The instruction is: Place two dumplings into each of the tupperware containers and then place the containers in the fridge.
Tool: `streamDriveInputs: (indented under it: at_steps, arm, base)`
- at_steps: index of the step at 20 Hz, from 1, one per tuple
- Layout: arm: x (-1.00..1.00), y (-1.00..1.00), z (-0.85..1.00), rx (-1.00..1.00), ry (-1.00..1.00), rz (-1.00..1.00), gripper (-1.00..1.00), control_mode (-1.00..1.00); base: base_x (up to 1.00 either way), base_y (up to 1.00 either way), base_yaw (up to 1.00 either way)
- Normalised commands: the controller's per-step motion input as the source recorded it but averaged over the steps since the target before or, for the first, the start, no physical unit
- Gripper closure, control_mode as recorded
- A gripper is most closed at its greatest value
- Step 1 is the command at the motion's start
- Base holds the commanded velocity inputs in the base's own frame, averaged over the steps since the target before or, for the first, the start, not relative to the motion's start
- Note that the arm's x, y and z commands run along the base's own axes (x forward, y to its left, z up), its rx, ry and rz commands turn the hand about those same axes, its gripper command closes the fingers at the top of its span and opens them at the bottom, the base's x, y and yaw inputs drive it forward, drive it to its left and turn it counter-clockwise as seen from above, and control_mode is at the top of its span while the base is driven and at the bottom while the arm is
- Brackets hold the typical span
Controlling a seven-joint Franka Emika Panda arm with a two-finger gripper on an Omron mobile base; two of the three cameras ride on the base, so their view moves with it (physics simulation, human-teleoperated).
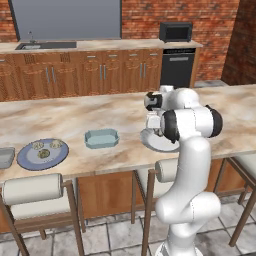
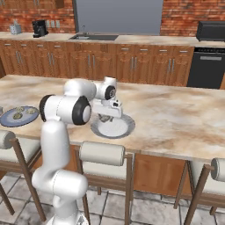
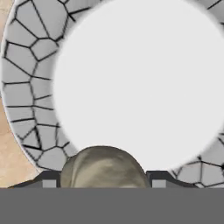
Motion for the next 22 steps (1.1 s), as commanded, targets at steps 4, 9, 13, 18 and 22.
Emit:
streamDriveInputs:
  at_steps: [4,9,13,18,22]
  arm:
    - [-0.11,0.89,0.87,0.0,0.04,0.0,1.0,-1.0]
    - [0.0,0.93,0.39,0.0,0.09,0.0,1.0,-1.0]
    - [0.0,1.0,0.17,0.0,0.1,0.0,1.0,-1.0]
    - [0.1,0.97,0.02,-0.02,0.09,0.0,1.0,-1.0]
    - [0.52,0.83,0.0,-0.04,0.02,0.0,1.0,-1.0]
  base:
    - [0.0,0.0,0.0]
    - [0.0,0.0,0.0]
    - [0.0,0.0,0.0]
    - [0.0,0.0,0.0]
    - [0.0,0.0,0.0]
